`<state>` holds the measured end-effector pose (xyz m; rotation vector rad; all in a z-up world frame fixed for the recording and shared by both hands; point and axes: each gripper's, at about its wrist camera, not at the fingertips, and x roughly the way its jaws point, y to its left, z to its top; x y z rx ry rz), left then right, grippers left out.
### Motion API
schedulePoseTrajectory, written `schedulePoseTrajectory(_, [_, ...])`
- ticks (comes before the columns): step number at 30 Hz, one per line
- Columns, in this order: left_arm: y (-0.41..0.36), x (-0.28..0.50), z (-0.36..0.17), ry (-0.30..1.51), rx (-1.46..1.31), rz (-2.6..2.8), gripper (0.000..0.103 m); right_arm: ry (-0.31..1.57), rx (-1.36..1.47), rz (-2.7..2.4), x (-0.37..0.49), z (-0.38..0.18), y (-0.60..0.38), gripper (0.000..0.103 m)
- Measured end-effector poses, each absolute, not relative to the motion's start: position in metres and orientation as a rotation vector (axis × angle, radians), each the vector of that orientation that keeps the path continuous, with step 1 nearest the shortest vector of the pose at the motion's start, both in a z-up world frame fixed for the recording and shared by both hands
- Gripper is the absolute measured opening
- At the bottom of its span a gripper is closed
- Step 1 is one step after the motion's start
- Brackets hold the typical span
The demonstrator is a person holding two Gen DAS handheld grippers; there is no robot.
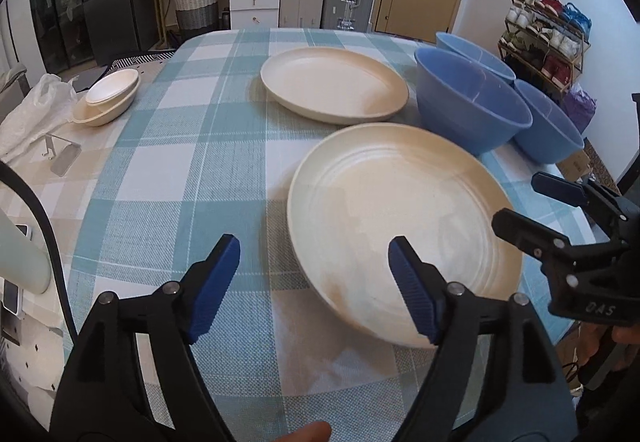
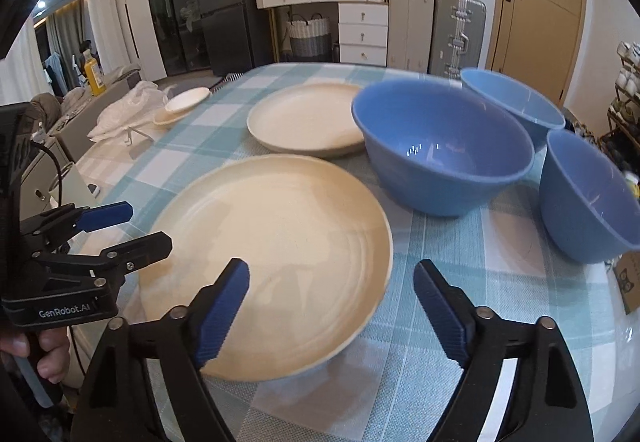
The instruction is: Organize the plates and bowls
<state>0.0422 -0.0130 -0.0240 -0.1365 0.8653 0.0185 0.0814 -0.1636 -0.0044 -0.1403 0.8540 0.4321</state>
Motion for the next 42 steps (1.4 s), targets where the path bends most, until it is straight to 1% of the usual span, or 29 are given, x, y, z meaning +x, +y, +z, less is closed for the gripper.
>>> schedulePoseTrajectory(1, [-0.011, 0.043, -0.02, 0.858, -0.142, 0.02, 0.077, 0.843, -0.146, 0.438, 0.081, 0.001, -0.163, 0.095])
schedulePoseTrajectory(3, [-0.008, 0.045, -0.012, 0.837, -0.152, 0.022, 0.08, 0.818, -0.153, 0.439, 0.083, 0.011, -0.162, 0.101])
schedulePoseTrajectory(4, [-0.006, 0.045, -0.008, 0.829, -0.154, 0.024, 0.082, 0.805, -0.157, 0.44, 0.084, 0.017, -0.161, 0.102])
schedulePoseTrajectory(6, [-0.004, 0.047, 0.001, 0.812, -0.157, 0.033, 0.091, 0.787, -0.165, 0.438, 0.088, 0.028, -0.161, 0.102])
schedulePoseTrajectory(7, [-0.002, 0.048, 0.005, 0.806, -0.156, 0.038, 0.102, 0.783, -0.166, 0.439, 0.09, 0.032, -0.161, 0.102])
schedulePoseTrajectory(14, [0.006, 0.054, 0.034, 0.761, -0.158, 0.041, 0.101, 0.753, -0.15, 0.478, 0.115, 0.067, -0.159, 0.102])
schedulePoseTrajectory(21, [0.015, 0.07, 0.05, 0.75, -0.178, 0.067, 0.101, 0.73, -0.178, 0.48, 0.142, 0.094, -0.161, 0.102])
schedulePoseTrajectory(26, [0.022, 0.087, 0.056, 0.746, -0.204, 0.065, 0.101, 0.741, -0.171, 0.478, 0.165, 0.105, -0.161, 0.102])
schedulePoseTrajectory(34, [0.033, 0.111, 0.059, 0.751, -0.213, 0.075, 0.101, 0.734, -0.24, 0.466, 0.199, 0.127, -0.151, 0.102])
schedulePoseTrajectory(42, [0.043, 0.138, 0.056, 0.785, -0.229, 0.09, 0.101, 0.796, -0.239, 0.49, 0.244, 0.134, -0.136, 0.102])
